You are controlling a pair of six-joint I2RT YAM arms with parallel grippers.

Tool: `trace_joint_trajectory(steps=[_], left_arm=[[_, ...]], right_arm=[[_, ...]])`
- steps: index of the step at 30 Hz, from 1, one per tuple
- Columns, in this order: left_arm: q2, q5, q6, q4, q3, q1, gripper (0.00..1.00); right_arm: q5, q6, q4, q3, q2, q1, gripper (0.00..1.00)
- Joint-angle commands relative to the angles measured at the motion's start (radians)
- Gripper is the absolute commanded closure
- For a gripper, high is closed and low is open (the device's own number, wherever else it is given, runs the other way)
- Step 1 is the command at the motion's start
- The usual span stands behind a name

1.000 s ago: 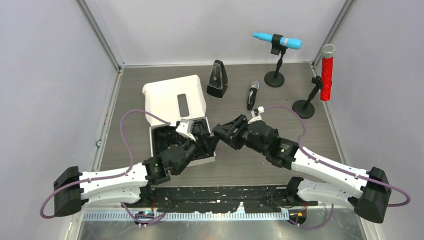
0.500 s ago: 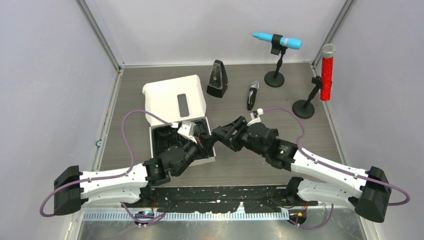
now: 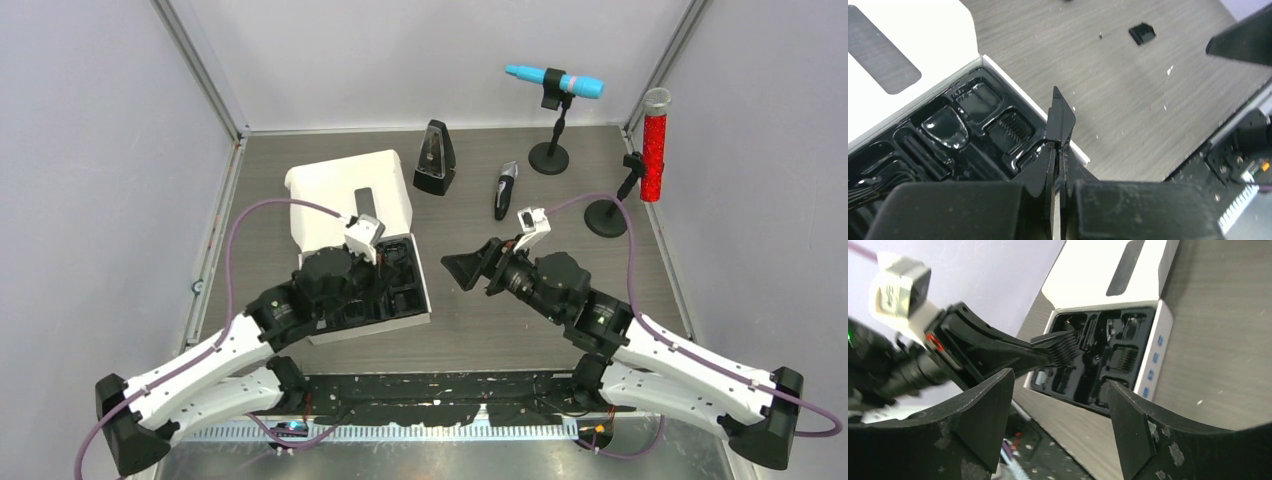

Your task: Sort the hair-cutting tools

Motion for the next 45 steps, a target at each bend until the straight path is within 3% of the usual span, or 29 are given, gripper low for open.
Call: trace_joint_trajectory(steps=[1, 9, 19, 24, 29, 40, 45], left_arm=[[0.004, 0.241, 0.133, -0.402, 0.166, 0.046, 1.0], [0.077, 0.439, 0.29, -0.687, 0.361, 0.052, 1.0], [0.189, 0.609, 0.494, -0.818, 0.502, 0.052, 1.0], [0.198, 0.677, 0.543, -0.829, 0.523, 0.051, 1.0], [0.194, 0.706, 0.568, -0.826, 0.531, 0.051, 1.0], [0.178, 0.756, 0.585, -0.815, 0.529, 0.051, 1.0], [0.168, 0.758, 0.59, -0.804, 0.528, 0.051, 1.0]], right_arm=[[-0.128, -0.464, 0.108, -0.052, -0.059, 0.003, 0.22], [-0.47, -0.886, 0.198, -0.14, -0.07, 0.004, 0.27], [-0.741, -1.19, 0.164, 0.014, 0.15, 0.007, 0.31], [-0.879, -1.219, 0.187, 0.051, 0.24, 0.008, 0.32], [-0.975, -1.218, 0.209, 0.075, 0.311, 0.01, 0.41], [-1.009, -1.147, 0.325, 0.054, 0.372, 0.01, 0.58], [-1.029, -1.128, 0.337, 0.053, 0.384, 0.01, 0.73]])
